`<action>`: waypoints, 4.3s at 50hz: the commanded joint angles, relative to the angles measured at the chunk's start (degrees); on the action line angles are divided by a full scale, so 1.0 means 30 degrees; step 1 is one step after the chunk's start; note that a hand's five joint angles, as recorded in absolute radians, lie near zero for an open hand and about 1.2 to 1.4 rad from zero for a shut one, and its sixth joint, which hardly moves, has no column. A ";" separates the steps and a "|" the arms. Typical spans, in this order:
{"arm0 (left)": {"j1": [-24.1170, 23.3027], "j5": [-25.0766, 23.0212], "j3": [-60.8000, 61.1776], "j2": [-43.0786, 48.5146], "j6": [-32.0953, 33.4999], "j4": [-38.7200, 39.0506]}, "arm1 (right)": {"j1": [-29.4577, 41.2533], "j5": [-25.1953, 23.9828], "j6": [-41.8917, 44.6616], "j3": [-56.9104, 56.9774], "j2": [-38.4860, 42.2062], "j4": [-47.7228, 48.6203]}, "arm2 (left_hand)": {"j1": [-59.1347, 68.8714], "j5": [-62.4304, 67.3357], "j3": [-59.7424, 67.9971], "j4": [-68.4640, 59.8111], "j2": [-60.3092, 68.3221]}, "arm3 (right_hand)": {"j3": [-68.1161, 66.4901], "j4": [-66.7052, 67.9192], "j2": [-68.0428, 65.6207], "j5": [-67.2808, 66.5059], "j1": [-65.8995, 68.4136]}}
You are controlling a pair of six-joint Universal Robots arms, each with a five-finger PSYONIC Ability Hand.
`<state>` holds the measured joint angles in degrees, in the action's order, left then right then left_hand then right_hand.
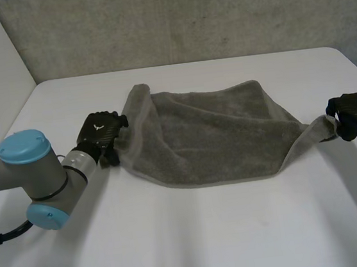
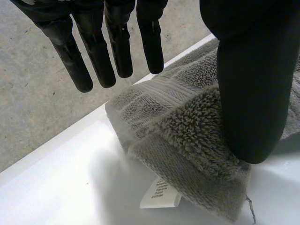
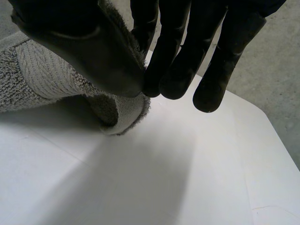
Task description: Fold the towel.
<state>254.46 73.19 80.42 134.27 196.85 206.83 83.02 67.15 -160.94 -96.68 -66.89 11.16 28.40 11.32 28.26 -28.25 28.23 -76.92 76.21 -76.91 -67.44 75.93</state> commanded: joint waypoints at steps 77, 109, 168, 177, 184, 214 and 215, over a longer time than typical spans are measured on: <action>0.2130 -0.0081 0.5388 -1.1641 -0.0021 -0.1912 | -0.0105 -0.1903 -0.0378 0.2951 -0.9047 -0.5558 | 1.7200 1.9561 1.7246 -1.7249 1.7256 | -0.1025 0.1265 -0.1030 -0.0852 0.1358; 0.2105 0.1762 -0.8157 -0.2545 -0.0255 -0.8651 | 0.4726 0.2605 0.3877 1.5903 0.3280 -0.7725 | 1.7200 1.9561 1.7246 -1.7249 1.7256 | -0.1025 0.1265 -0.1030 -0.0852 0.1358; 0.3656 0.1062 0.4835 -0.5119 -0.2101 -0.0184 | 0.3089 -0.2402 0.3928 -0.0934 0.0236 0.2812 | 1.7200 1.9561 1.7246 -1.7249 1.7256 | 1.1729 -1.1489 1.1724 1.1902 -1.1396; 0.3715 0.1062 0.4864 -0.5119 -0.2160 -0.0184 | 0.2972 -0.2461 0.4280 -0.2109 0.0176 0.2783 | 1.7200 1.9561 1.7246 -1.7249 1.7256 | 1.5384 -1.5144 1.5379 1.5557 -1.5051; 0.3803 0.1061 0.5011 -0.5148 -0.2160 -0.0184 | 0.2855 -0.2287 0.5743 -0.2957 -0.0057 0.2491 | 1.7200 1.9561 1.7246 -1.7249 1.7256 | 1.6728 -1.6489 1.6724 1.6901 -1.6396; 0.3890 0.1032 0.5128 -0.5207 -0.2160 -0.0154 | 0.2064 -0.2432 0.5774 -0.1173 0.2226 0.1348 | 1.7200 1.9561 1.7246 -1.7249 1.7256 | 1.4374 -1.4134 1.4369 1.4547 -1.4041; 0.3890 0.1032 0.5128 -0.5207 -0.2160 -0.0154 | 0.2064 -0.2432 0.5775 -0.1172 0.2227 0.1348 | 1.7200 1.9561 1.7246 -1.7249 1.7256 | 1.4374 -1.4135 1.4370 1.4548 -1.4042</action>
<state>266.19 76.29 95.79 118.66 190.37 206.44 89.05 59.60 -143.60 -101.35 -61.59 15.45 66.44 57.68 69.61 -69.79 69.75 -32.85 32.72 -32.28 -23.57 33.06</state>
